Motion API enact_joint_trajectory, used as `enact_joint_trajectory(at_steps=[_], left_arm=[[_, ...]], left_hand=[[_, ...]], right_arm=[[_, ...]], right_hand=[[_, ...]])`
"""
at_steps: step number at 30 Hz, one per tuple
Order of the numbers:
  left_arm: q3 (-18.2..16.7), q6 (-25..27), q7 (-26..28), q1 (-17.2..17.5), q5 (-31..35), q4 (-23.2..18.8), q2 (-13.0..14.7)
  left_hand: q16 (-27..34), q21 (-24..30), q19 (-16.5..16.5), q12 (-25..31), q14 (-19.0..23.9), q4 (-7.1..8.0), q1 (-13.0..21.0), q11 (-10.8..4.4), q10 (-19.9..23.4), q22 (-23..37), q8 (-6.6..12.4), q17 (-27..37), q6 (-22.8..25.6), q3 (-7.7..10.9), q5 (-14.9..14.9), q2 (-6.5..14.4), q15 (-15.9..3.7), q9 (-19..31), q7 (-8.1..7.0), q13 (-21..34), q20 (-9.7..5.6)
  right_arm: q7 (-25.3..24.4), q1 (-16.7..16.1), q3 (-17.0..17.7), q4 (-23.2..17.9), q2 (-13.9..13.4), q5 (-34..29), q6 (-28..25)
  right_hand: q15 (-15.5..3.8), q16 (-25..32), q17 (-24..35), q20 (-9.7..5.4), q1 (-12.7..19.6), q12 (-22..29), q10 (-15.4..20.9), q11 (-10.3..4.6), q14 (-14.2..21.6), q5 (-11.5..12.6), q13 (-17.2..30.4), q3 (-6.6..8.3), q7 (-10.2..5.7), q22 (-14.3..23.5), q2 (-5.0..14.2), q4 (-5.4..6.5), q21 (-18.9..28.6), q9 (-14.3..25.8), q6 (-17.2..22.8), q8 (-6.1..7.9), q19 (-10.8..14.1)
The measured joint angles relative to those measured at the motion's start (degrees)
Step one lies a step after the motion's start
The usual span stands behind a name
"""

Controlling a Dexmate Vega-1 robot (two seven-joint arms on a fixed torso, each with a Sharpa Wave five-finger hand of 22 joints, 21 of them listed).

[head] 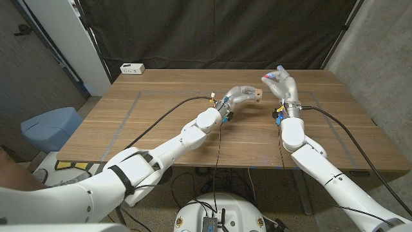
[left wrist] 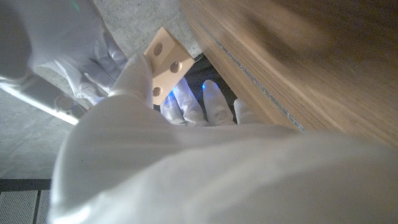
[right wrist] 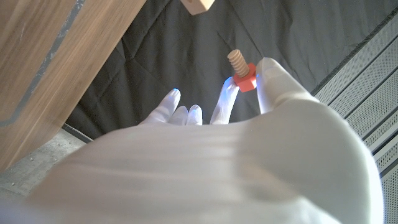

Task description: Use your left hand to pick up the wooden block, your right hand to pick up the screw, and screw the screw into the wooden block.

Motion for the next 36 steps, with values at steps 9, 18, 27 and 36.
enact_joint_trajectory(at_steps=[9, 18, 27, 36], left_arm=[[0.47, 0.00, 0.53, -0.21, 1.03, -0.03, 0.16], [0.96, 0.00, 1.35, -0.23, 2.29, -1.00, 0.72], [1.32, 0.00, 1.91, -0.16, 3.30, -1.86, 1.20], [1.60, 0.10, 2.32, -0.04, 4.10, -2.51, 1.57]], left_hand=[[0.00, 0.00, 0.00, 0.00, 0.60, -0.08, 0.26, 0.29, 0.93, 0.00, 0.00, -0.15, 0.01, -0.08, -1.22, -0.25, -0.01, -0.13, 0.01, -0.01, 0.00], [0.00, 0.00, 0.00, 0.00, 0.60, -0.13, 0.42, 0.18, 1.05, -0.11, 0.00, -0.26, 0.62, -0.12, -1.65, -0.41, -0.01, -0.12, 0.63, -0.01, 0.00], [-0.12, 0.00, -0.32, 0.00, 0.90, -0.22, 1.10, 0.41, 1.50, -0.14, 0.00, -0.86, 0.63, -0.03, -2.66, -1.07, -0.30, -0.28, 0.63, -0.01, -0.32], [-0.27, 0.00, -0.32, 0.00, 0.90, -0.35, 1.10, 0.61, 1.86, -0.13, 0.00, -0.95, 1.22, 0.12, -3.27, -1.07, -0.30, -0.41, 1.22, -0.01, -0.32]], right_arm=[[0.37, 0.12, -0.20, 0.37, 0.04, 0.25, 0.04], [0.65, 0.01, -0.24, 0.39, -0.10, 0.53, -0.07], [0.84, -0.40, -0.23, 0.02, -0.33, 0.94, -0.52], [0.88, -0.83, -0.07, -0.56, -0.62, 1.10, -0.72]], right_hand=[[0.00, 0.00, -0.13, 0.00, 0.00, 0.00, 0.00, 0.00, 0.00, 0.00, 0.00, -0.25, 0.01, 0.00, 0.00, 0.25, 0.00, -0.49, -0.40, 0.00, 0.00], [0.00, 0.00, -0.13, 0.00, 0.24, -0.26, 0.00, 0.00, 0.00, -0.01, -0.01, -0.25, 0.01, 0.00, 0.24, 0.24, 0.00, -0.54, -0.40, -0.01, 0.00], [0.00, 0.00, -0.12, 0.00, -0.01, -0.26, 0.00, 0.00, 0.00, 0.21, -0.01, -0.72, 0.01, 0.00, 0.48, 0.24, 0.00, -0.80, -0.40, -0.01, 0.00], [0.00, 0.00, -0.12, 0.00, 0.00, -0.26, 0.00, 0.00, 0.00, 0.21, -0.01, -0.72, 0.01, 0.00, 0.46, 0.24, 0.00, -1.05, -0.40, -0.02, 0.00]])
